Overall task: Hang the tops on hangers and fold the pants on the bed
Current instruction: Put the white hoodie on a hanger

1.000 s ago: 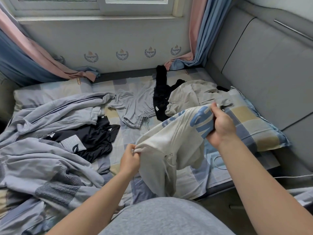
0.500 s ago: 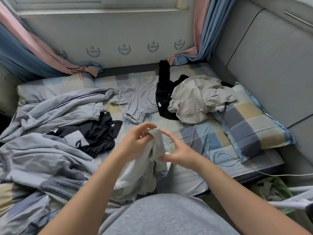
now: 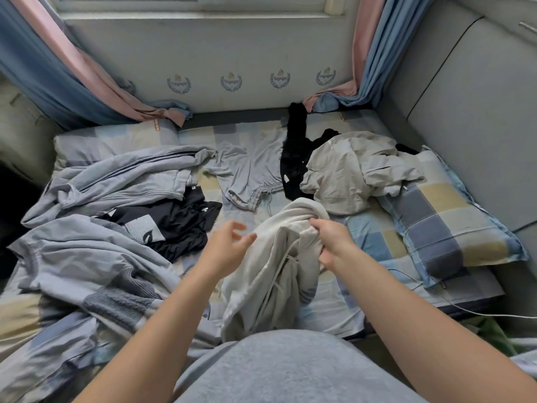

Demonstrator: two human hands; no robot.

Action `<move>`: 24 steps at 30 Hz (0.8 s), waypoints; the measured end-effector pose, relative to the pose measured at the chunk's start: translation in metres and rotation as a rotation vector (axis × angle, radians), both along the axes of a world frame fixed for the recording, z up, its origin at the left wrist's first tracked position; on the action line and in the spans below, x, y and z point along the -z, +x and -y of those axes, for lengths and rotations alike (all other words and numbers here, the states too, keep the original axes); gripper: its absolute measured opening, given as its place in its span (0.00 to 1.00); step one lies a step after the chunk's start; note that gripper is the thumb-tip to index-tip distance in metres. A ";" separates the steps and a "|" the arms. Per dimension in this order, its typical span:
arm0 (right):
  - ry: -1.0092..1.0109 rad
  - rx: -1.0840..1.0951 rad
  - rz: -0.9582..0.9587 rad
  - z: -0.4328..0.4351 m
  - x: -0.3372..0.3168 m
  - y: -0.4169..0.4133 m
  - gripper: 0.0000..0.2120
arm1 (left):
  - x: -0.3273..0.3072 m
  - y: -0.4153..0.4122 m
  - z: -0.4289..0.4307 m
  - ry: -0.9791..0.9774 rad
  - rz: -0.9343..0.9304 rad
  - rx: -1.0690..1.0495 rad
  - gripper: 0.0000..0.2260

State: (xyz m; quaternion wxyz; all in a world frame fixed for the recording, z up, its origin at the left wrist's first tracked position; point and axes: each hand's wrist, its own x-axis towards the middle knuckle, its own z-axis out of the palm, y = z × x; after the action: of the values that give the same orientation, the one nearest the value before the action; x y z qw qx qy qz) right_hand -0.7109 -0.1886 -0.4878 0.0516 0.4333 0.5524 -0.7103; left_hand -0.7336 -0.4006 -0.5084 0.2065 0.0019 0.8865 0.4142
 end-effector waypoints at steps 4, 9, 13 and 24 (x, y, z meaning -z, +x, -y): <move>-0.098 0.131 -0.044 -0.001 -0.019 0.003 0.12 | 0.022 0.011 0.000 -0.100 0.234 -0.025 0.20; -0.238 0.093 -0.088 0.015 -0.044 0.009 0.07 | 0.024 0.029 -0.006 0.120 0.808 -0.084 0.37; -0.317 0.008 -0.134 0.024 -0.052 0.020 0.12 | 0.024 0.023 -0.014 0.659 0.962 -0.340 0.25; -0.233 0.241 0.044 -0.037 0.022 0.046 0.07 | -0.007 -0.003 -0.011 1.166 0.487 -0.635 0.14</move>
State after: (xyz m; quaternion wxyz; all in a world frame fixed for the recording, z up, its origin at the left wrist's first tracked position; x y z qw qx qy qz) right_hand -0.6649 -0.1517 -0.5099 0.0282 0.5030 0.4090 -0.7609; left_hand -0.7369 -0.3894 -0.5017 0.2335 -0.2391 0.4065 0.8503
